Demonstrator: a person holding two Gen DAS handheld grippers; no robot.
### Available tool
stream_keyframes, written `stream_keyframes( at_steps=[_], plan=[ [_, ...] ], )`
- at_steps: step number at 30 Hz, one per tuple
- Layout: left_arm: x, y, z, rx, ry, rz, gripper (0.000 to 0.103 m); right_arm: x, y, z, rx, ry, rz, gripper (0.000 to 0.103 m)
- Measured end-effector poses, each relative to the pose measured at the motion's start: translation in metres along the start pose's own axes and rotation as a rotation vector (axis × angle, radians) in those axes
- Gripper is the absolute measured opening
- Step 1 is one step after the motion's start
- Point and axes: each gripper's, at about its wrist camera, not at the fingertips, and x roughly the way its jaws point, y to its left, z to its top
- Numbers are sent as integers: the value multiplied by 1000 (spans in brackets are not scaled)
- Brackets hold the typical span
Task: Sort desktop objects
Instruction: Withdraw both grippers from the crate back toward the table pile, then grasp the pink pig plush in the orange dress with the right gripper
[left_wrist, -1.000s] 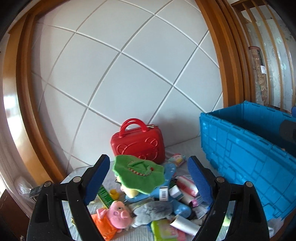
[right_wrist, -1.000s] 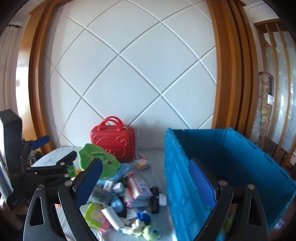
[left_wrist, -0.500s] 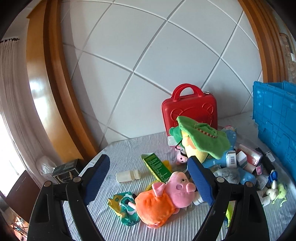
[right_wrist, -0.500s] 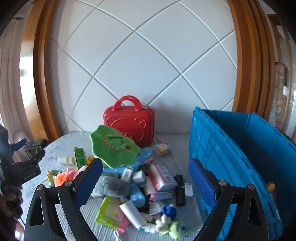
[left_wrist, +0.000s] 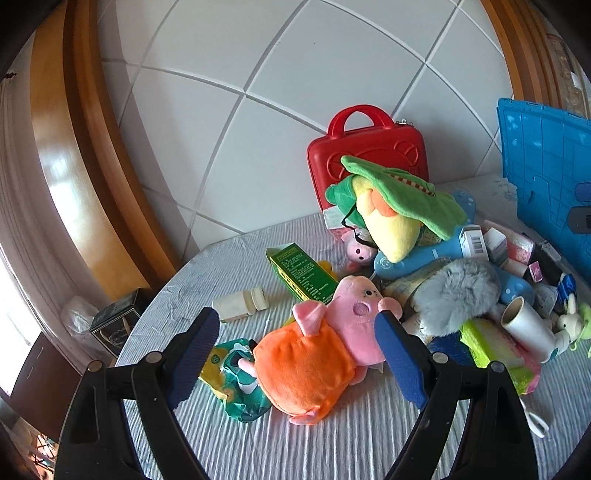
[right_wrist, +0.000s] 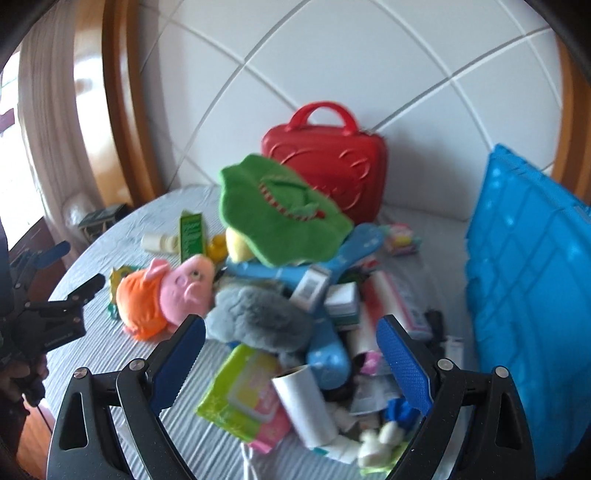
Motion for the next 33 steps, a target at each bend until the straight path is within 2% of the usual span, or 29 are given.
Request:
stream_keyframes(
  at_steps=[9, 12, 18, 24, 29, 33],
  plan=[
    [28, 12, -25, 1, 27, -28, 86, 38, 33, -1, -51, 68, 67, 95],
    [34, 20, -38, -9, 42, -36, 86, 53, 56, 4, -90, 66, 97, 95],
    [44, 30, -61, 49, 67, -46, 86, 100, 96, 27, -134, 74, 177, 94],
    [57, 39, -78, 75, 80, -113, 86, 154, 119, 37, -141, 132, 213, 94],
    [76, 25, -78, 139, 78, -218, 86, 201, 133, 40, -138, 203, 213, 94],
    [91, 15, -85, 150, 107, -264, 86, 223, 140, 43, -124, 226, 218, 94]
  ],
)
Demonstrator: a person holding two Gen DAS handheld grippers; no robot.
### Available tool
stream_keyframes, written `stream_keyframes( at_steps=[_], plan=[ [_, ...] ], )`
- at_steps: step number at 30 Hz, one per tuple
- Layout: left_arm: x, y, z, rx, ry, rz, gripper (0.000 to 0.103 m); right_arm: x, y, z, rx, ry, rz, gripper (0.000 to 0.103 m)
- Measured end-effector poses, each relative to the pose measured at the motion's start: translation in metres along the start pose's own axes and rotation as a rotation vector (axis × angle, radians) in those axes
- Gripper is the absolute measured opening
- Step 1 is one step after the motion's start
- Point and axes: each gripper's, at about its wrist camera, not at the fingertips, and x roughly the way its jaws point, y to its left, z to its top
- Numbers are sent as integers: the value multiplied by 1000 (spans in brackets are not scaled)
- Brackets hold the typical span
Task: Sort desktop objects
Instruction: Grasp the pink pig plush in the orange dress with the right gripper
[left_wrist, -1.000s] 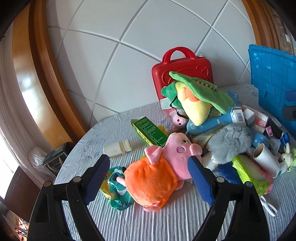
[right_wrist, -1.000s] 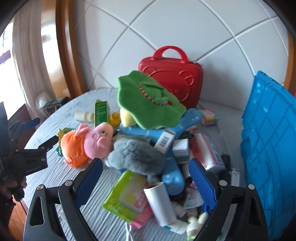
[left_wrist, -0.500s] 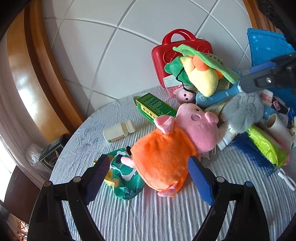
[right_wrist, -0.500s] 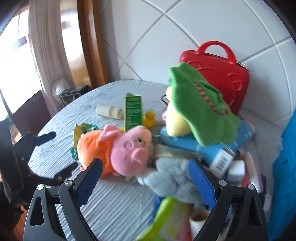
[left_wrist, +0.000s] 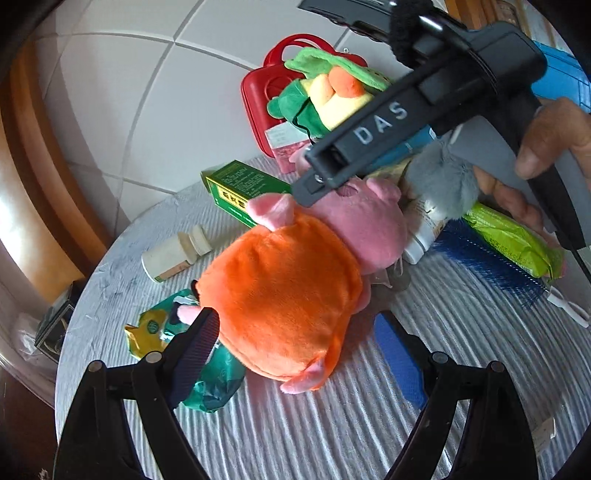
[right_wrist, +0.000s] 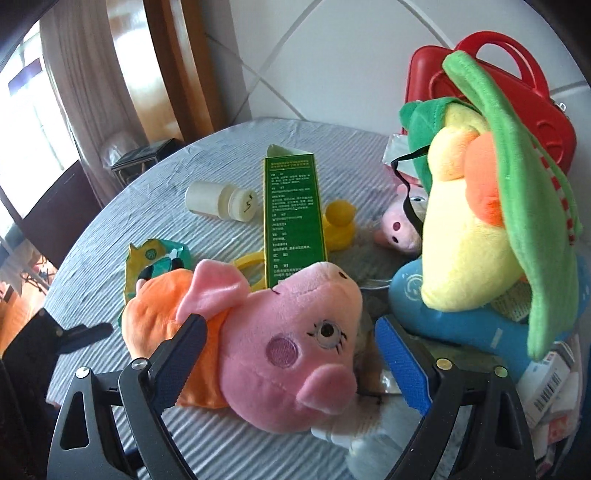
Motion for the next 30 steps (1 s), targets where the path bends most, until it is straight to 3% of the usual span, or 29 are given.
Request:
stream_keyframes(
  at_steps=[8, 18, 20, 22, 25, 30],
  plan=[
    [13, 19, -18, -119, 45, 10, 86, 26, -4, 4, 47, 35, 41, 96],
    [44, 16, -13, -208, 104, -19, 86, 48, -9, 14, 122, 76, 85, 103],
    [45, 20, -13, -256, 102, -33, 81, 48, -8, 14, 127, 70, 81, 103],
    [42, 22, -13, -271, 96, -36, 75, 47, -5, 13, 111, 50, 59, 97],
    [36, 22, -14, -271, 93, -25, 68, 37, 0, 11, 77, 17, 14, 70],
    [16, 12, -11, -246, 57, 8, 64, 14, 2, 2, 61, -30, -3, 62]
  ],
)
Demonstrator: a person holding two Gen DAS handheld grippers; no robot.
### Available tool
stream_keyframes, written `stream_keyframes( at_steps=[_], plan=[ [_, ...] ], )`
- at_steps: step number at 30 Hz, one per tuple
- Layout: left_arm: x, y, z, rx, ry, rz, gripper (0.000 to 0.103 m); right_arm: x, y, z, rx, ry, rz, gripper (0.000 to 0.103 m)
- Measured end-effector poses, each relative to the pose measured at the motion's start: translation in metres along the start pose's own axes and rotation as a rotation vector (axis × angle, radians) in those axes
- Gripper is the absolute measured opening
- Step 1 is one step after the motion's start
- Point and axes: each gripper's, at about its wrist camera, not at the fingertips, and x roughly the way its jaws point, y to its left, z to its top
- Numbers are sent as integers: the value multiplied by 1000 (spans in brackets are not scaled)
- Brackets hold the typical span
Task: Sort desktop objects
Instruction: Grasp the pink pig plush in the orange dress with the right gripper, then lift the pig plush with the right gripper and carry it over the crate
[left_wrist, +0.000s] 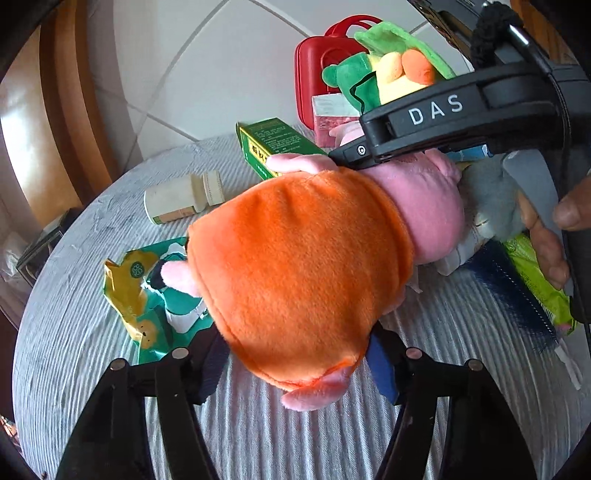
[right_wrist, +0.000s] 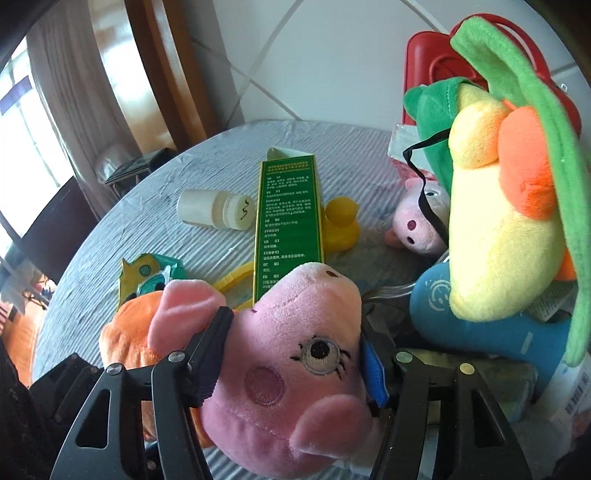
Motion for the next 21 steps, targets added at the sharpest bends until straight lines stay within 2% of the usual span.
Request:
stream_keyframes(
  at_steps=[8, 14, 21],
  plan=[
    [-52, -12, 13, 50, -103, -21, 64, -80, 3, -11, 2, -167, -17, 60],
    [-104, -35, 48, 145, -201, -48, 64, -159, -2, -12, 63, -308, -50, 60],
    [-158, -79, 93, 285, -291, -142, 64, -259, -28, -24, 172, -458, -120, 60]
  ],
)
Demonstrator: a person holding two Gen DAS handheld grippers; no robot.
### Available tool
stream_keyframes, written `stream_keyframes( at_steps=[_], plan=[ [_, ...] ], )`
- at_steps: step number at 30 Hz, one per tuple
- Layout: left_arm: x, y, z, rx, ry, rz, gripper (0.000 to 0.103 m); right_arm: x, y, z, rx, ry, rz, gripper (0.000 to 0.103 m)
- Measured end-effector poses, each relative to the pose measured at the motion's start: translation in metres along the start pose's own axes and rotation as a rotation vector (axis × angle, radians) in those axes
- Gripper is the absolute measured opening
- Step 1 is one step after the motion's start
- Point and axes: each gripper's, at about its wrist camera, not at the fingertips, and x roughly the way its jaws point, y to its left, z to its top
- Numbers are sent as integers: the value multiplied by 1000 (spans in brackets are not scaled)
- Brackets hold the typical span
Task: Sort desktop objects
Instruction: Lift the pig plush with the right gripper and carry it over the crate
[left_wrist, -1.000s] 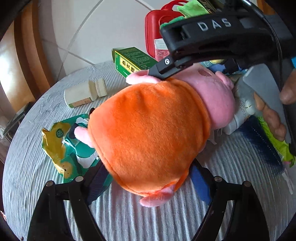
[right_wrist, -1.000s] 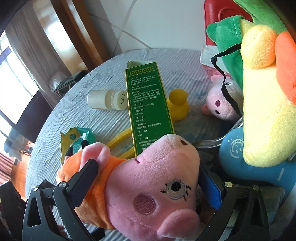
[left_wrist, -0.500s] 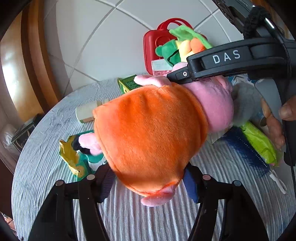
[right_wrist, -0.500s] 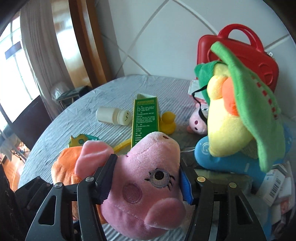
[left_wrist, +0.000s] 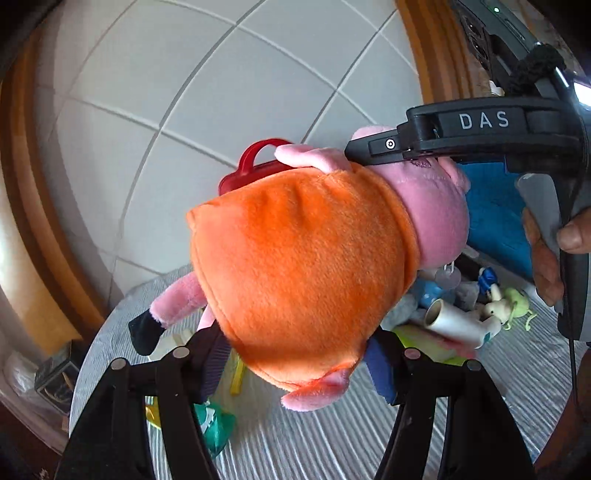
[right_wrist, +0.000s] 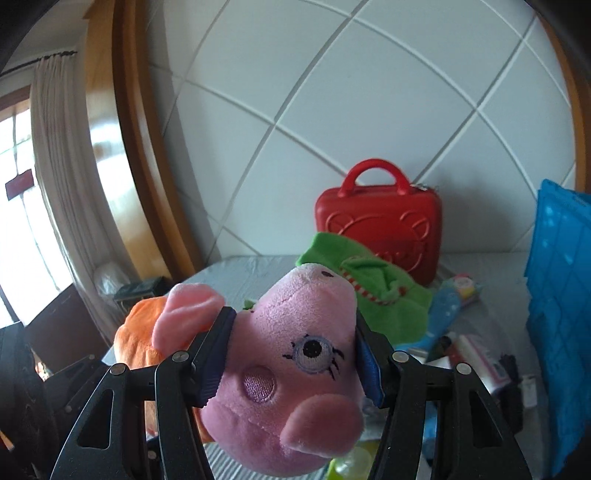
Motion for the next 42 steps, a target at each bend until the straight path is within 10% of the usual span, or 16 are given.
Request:
stream_keyframes(
  at_steps=[18, 29, 35, 42],
  plan=[
    [-59, -195, 175, 252, -280, -327, 64, -272, -110, 59, 103, -297, -472, 59],
    [-50, -342, 249, 334, -323, -468, 64, -392, -220, 64, 165, -332, -637, 59],
    [-25, -406, 287, 378, -317, -454, 72, -419, -286, 75, 201, -310, -690, 60],
    [17, -436, 326, 324, -272, -341, 74, -415, -357, 67, 252, -247, -784, 91]
  ],
)
